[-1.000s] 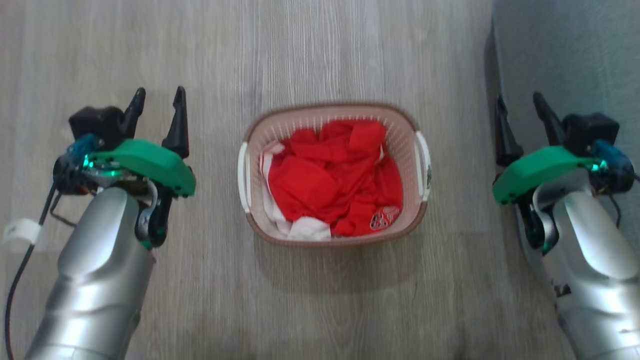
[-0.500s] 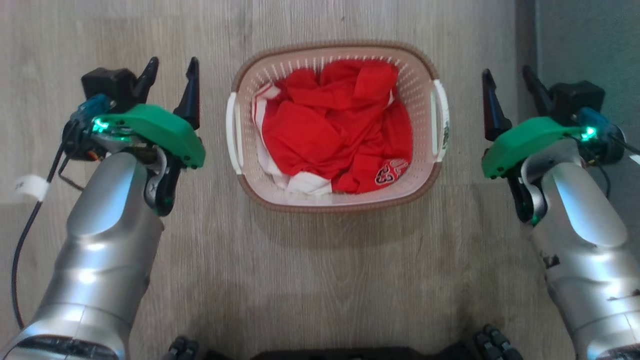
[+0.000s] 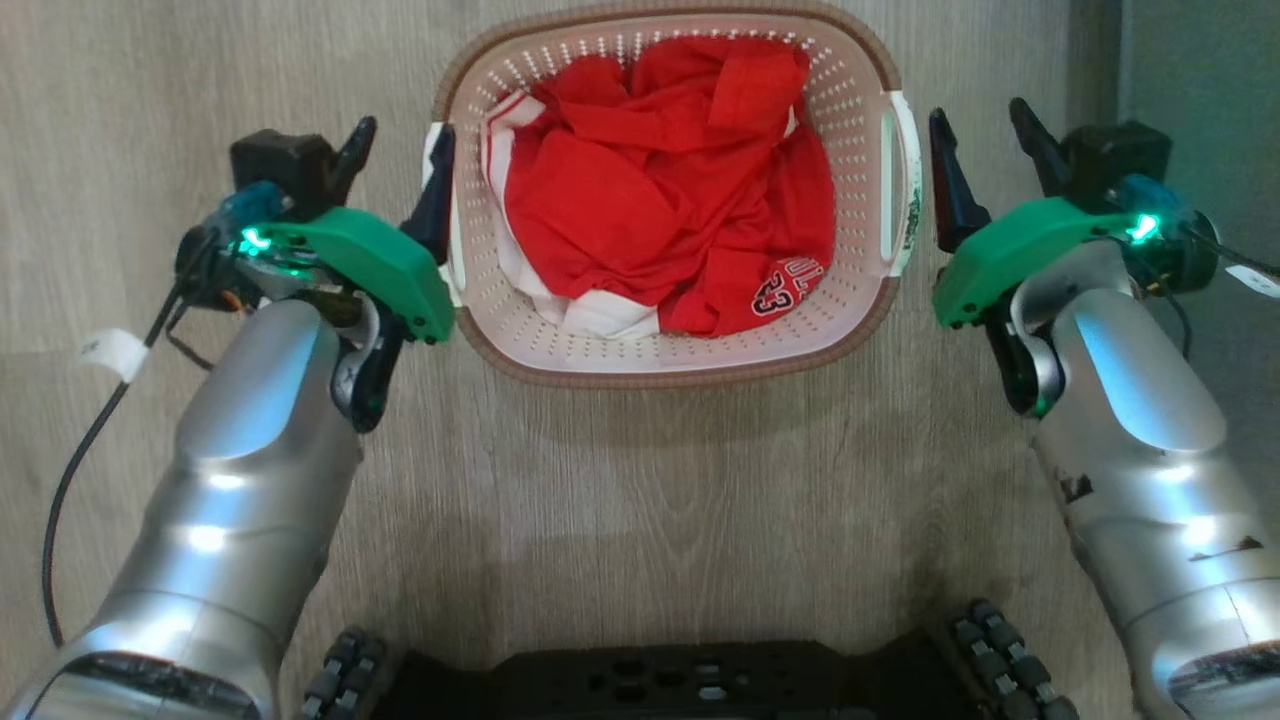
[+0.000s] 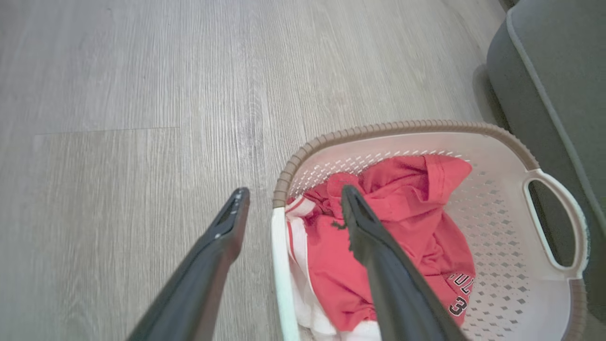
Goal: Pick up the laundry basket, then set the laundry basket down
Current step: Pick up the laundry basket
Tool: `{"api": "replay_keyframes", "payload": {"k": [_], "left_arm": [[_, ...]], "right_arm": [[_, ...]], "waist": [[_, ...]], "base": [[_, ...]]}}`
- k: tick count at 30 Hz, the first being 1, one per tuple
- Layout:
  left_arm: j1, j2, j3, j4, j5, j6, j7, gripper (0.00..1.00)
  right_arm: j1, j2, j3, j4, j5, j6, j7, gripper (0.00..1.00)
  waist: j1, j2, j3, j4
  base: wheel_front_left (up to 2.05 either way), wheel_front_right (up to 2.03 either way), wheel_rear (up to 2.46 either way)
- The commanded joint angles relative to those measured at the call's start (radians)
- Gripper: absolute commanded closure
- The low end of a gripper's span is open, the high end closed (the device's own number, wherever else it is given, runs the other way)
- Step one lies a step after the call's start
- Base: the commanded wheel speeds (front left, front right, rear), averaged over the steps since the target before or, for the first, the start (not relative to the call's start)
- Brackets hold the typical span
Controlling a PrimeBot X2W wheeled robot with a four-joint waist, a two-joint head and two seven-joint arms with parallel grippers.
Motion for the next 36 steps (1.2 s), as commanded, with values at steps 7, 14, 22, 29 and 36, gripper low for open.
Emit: {"api": "replay_keyframes", "payload": {"k": [7,14,22,29,36], "left_arm": [[-0.025,0.039,-0.047,0.014,-0.062,-0.006,-0.009,0.00],[-0.067,0.045,-0.090,0.109,-0.101,-0.006,-0.009,0.00],[-0.126,0.048,-0.147,0.202,-0.150,-0.006,-0.009,0.00],[-0.167,0.044,-0.212,0.254,-0.213,-0.006,0.003,0.32],[-0.192,0.039,-0.253,0.281,-0.284,-0.006,0.011,1.00]], "right_arm": [[-0.009,0.033,0.049,0.017,-0.002,-0.001,-0.012,0.00],[-0.037,0.044,0.078,0.065,0.001,-0.001,-0.012,0.00],[-0.082,0.054,0.115,0.150,0.016,-0.001,-0.012,0.00],[-0.124,0.058,0.136,0.230,0.036,-0.001,-0.012,0.56],[-0.163,0.059,0.177,0.305,0.071,-0.001,-0.012,1.00]], "waist": [[-0.0001,-0.0002,0.052,-0.012],[-0.0001,-0.0002,0.087,-0.021],[-0.0001,-0.0002,0.126,-0.021],[-0.0001,-0.0002,0.149,-0.013],[-0.0001,-0.0002,0.159,-0.004]], "base": [[0.00,0.00,0.00],[0.00,0.00,0.00],[0.00,0.00,0.00],[0.00,0.00,0.00],[0.00,0.00,0.00]]}}
